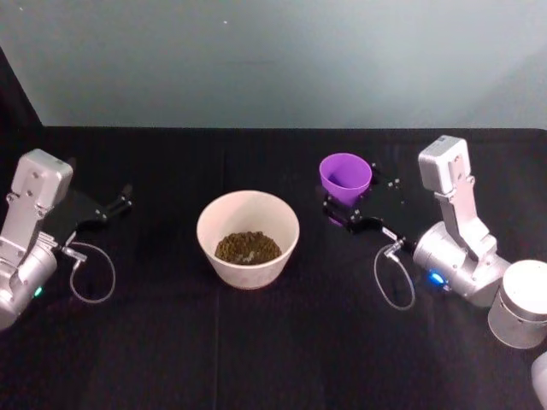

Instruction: Pick up the cup and pour the mung beans from the cup into the bowl.

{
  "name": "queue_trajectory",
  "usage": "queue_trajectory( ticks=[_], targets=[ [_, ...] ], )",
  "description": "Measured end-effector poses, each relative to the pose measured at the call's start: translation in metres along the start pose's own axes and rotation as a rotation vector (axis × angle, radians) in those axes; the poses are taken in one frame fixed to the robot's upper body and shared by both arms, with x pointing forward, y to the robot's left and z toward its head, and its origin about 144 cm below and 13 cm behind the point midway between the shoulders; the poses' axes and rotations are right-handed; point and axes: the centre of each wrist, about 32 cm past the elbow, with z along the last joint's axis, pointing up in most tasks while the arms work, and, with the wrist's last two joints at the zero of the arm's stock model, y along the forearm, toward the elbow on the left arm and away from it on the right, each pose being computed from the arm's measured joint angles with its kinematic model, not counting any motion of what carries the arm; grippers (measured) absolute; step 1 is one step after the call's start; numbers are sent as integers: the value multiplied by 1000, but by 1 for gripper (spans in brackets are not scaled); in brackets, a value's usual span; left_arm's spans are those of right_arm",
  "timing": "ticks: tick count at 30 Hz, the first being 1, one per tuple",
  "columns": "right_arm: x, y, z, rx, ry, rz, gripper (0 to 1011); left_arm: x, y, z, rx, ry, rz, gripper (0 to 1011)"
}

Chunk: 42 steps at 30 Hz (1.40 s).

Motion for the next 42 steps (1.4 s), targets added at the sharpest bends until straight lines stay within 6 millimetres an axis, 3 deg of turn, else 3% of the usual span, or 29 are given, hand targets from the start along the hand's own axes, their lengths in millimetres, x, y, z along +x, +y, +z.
queue_trajectory(
  ticks=[18, 42],
  targets=[
    [7, -2, -36, 21, 78, 1, 730, 0, 0, 0, 0, 0, 0, 1000],
    [4, 5, -54, 31, 93, 24, 743, 0, 0, 0, 0, 0, 0, 1000]
  ],
)
